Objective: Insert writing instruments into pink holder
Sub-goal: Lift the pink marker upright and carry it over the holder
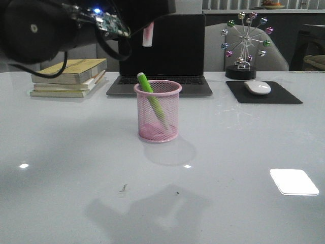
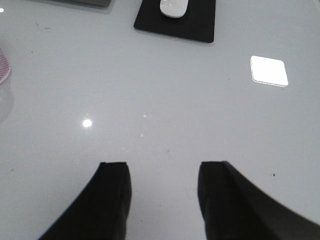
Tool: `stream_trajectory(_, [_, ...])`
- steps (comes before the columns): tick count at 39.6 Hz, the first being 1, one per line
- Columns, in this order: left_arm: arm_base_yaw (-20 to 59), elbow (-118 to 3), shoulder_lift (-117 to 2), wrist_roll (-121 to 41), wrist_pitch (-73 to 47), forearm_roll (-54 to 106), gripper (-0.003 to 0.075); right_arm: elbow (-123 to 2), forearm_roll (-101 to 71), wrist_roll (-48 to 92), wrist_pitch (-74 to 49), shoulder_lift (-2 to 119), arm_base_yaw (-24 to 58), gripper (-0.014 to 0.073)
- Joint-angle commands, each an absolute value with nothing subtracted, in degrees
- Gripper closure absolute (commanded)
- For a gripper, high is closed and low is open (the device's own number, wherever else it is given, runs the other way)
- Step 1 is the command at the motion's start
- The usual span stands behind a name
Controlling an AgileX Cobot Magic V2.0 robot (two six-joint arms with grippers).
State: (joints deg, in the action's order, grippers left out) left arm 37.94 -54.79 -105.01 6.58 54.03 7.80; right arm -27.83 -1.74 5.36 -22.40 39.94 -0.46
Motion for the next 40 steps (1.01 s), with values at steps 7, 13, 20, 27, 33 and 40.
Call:
stream_trajectory(7, [38.2,-55.4,-108.9,6.8,68.8,4.1,0.0628,-29.5,-1.1,5.7,-18.6,39.5,-0.9,0.016])
stream_trajectory(13, [38.1,-55.4,-111.5,6.8,70.1,4.5,0.0628,-29.5,-1.1,5.7,-18.6,39.5,-0.9,0.016])
stream_trajectory(20, [38.1,-55.4,-112.8,6.8,70.4,4.5,0.0628,-29.5,-1.1,5.7,-18.6,39.5,-0.9,0.016])
stream_trajectory(27, [38.0,-55.4,-113.0,6.8,69.4,4.5,0.0628,-29.5,-1.1,5.7,-18.6,39.5,-0.9,0.016])
stream_trajectory(33, [37.5,-55.4,-113.6,6.8,68.8,4.5,0.0628,-29.5,-1.1,5.7,-18.7,39.5,-0.9,0.016])
stream_trajectory(40, [36.8,-55.7,-116.3,6.8,72.4,4.4,0.0628,-29.5,-1.1,5.7,-19.5,39.5,-0.9,0.016])
